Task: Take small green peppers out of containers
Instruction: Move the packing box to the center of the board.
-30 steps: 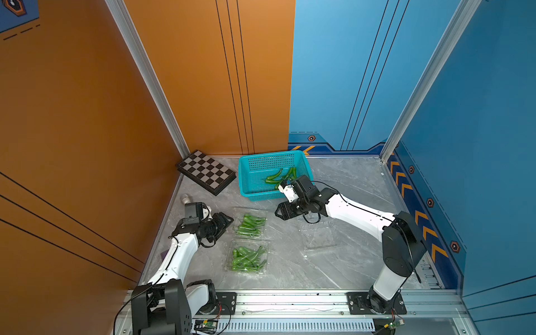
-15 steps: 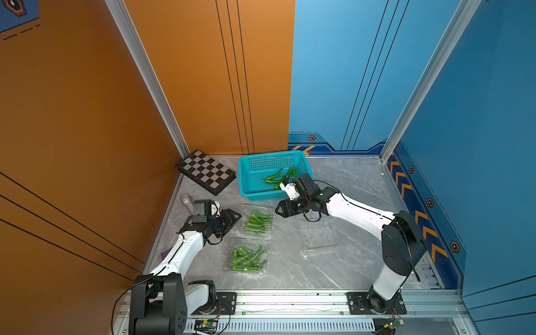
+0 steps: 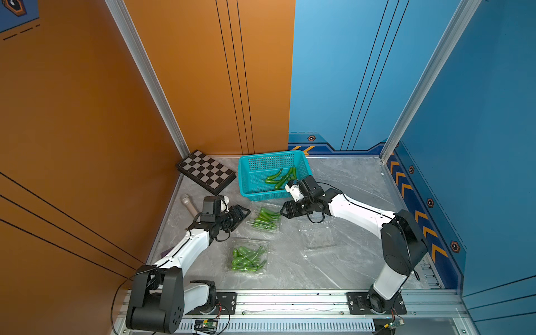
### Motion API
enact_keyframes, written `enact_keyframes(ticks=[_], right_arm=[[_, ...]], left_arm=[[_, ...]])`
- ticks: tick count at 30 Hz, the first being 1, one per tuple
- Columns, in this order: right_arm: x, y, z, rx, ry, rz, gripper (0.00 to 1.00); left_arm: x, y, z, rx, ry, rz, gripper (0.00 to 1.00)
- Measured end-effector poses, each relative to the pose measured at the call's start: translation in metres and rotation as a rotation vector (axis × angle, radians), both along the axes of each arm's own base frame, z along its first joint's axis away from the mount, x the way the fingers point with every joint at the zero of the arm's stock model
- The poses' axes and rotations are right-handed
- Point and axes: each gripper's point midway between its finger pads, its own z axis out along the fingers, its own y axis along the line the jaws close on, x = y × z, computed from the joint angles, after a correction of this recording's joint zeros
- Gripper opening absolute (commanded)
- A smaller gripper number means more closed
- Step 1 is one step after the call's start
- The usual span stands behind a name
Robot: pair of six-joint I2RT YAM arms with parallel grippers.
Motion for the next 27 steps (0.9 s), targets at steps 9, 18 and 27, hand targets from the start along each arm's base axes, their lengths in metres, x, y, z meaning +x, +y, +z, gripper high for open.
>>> enact_keyframes(ticks=[9,18,27], right_arm=[[-0.030,0.011,0.027,-0.106,-0.209,0.149,0.67],[-0.053,0.027,0.025,-0.238,-0.361,0.311,0.68],[-0.058,0.044,0.006,-0.353,-0.431,0.403,0.70]], left_arm=[[0.004,-0.008,-0.003,-0.013,0.002,-0.010,0.61],[0.014,-0.015,0.005,-0.020,-0.028,-0.024,0.61],[0.017,-0.021,0.008,-0.032,-0.035,-0.032,0.61]])
